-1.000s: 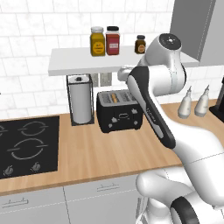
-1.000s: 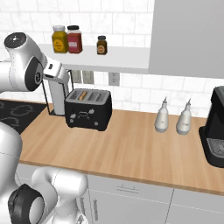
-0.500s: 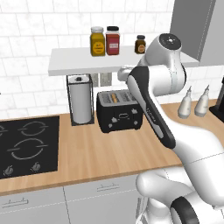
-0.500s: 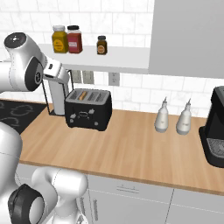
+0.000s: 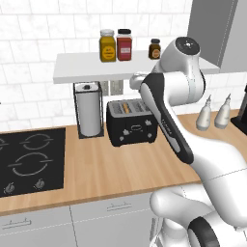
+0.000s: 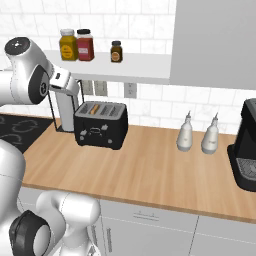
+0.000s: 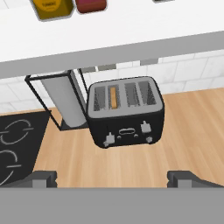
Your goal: Start the toaster. Once the lever pops up, take the bread to the plate on the dining counter.
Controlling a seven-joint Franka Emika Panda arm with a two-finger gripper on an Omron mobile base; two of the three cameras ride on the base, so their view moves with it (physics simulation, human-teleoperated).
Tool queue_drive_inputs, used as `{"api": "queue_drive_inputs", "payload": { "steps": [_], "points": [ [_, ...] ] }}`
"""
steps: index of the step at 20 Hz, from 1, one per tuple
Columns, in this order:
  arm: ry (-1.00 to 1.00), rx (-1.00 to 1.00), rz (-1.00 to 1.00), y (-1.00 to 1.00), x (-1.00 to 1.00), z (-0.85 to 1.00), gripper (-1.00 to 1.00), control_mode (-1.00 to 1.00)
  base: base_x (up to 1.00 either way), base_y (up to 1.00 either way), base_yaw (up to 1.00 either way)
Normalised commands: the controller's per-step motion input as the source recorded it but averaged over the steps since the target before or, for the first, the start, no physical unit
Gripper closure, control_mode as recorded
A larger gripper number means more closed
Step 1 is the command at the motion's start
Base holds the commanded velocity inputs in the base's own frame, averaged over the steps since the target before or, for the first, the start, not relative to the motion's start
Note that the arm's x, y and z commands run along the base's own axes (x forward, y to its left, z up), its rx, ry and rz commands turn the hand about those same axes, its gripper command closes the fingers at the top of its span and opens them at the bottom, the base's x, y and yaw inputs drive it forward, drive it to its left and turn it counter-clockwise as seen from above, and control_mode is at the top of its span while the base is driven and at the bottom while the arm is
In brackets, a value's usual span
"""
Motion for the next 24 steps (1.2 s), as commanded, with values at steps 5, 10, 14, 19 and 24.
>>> {"api": "queue_drive_inputs", "payload": {
  "steps": [5,10,14,19,24],
  "points": [
    [0.00,0.00,0.00,0.00,0.00,0.00,-1.00,-1.00,0.00,0.00,0.00],
    [0.00,0.00,0.00,0.00,0.00,0.00,-1.00,-1.00,0.00,0.00,0.00],
    [0.00,0.00,0.00,0.00,0.00,0.00,-1.00,-1.00,0.00,0.00,0.00],
    [0.00,0.00,0.00,0.00,0.00,0.00,-1.00,-1.00,0.00,0.00,0.00],
    [0.00,0.00,0.00,0.00,0.00,0.00,-1.00,-1.00,0.00,0.00,0.00]
  ]
}}
